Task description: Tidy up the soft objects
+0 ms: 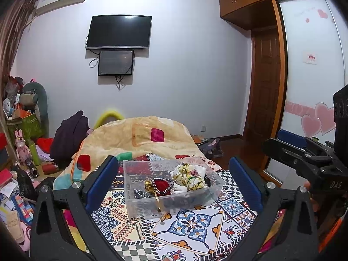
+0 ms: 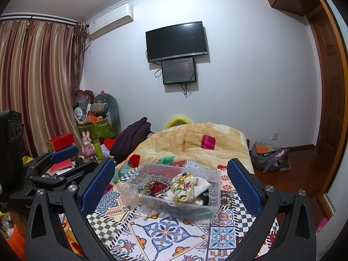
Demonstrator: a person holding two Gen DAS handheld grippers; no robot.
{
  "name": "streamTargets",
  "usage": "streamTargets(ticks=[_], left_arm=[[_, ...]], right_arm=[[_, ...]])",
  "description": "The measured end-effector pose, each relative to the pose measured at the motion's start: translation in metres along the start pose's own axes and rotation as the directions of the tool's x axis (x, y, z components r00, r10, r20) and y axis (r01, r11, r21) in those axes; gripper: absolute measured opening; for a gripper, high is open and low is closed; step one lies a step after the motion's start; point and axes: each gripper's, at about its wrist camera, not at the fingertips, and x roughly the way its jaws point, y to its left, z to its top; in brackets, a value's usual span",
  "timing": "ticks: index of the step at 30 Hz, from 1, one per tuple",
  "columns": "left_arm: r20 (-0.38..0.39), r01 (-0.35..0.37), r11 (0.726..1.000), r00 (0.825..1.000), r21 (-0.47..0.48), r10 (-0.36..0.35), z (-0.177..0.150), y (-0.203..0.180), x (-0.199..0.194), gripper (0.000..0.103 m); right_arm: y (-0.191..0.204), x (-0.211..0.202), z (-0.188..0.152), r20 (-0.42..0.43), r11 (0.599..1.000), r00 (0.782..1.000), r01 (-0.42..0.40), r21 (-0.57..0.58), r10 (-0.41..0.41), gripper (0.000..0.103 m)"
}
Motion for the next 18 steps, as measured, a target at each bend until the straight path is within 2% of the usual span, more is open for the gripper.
streamTargets(ticks=[18], left_arm=[[-0.007,-0.001,1.000,1.000,0.020,0.001,-0.0011,-0.0066,-0.0018,0.103]], right_arm=[[-0.0025,0.0036,-0.0004,-0.015,1.000,1.000,-0.006,0.009,0.006,0.103]])
